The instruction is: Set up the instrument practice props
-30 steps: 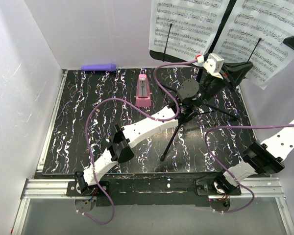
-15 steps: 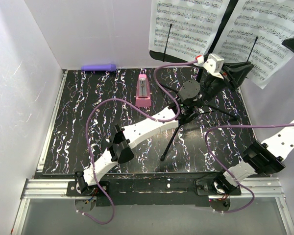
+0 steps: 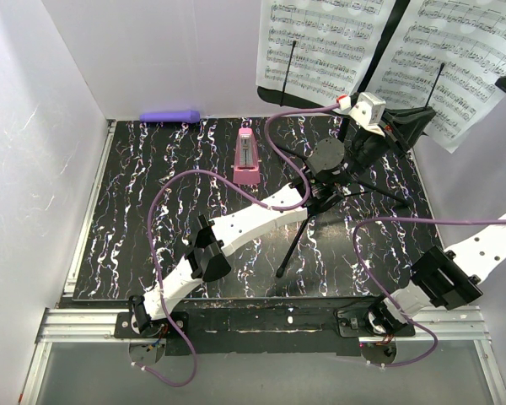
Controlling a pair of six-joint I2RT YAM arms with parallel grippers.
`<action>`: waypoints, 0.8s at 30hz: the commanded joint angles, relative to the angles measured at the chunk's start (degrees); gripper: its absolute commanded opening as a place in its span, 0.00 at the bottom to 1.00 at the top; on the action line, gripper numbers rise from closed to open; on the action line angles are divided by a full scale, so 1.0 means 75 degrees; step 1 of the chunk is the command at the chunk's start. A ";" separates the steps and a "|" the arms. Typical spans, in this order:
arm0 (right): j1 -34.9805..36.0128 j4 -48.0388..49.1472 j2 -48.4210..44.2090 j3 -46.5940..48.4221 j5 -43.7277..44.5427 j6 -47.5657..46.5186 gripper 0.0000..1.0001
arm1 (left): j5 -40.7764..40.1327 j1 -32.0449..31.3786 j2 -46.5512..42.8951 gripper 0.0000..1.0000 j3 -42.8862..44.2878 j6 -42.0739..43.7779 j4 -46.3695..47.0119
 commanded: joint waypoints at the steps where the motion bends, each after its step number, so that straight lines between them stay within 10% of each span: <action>1: -0.0044 0.0395 -0.0187 0.0121 -0.0121 0.0134 0.08 | 0.0059 -0.0063 -0.0519 0.04 0.0012 -0.0040 -0.0003; 12: 0.0061 -0.5294 -0.0397 0.1069 0.0921 -0.4407 0.01 | 0.0211 -0.0040 -0.0601 0.05 -0.0035 -0.0052 0.0079; 24: 0.0331 -0.5582 -0.0256 0.1059 0.0887 -0.4588 0.01 | 0.0235 -0.0016 -0.0741 0.12 -0.0270 -0.0098 0.0196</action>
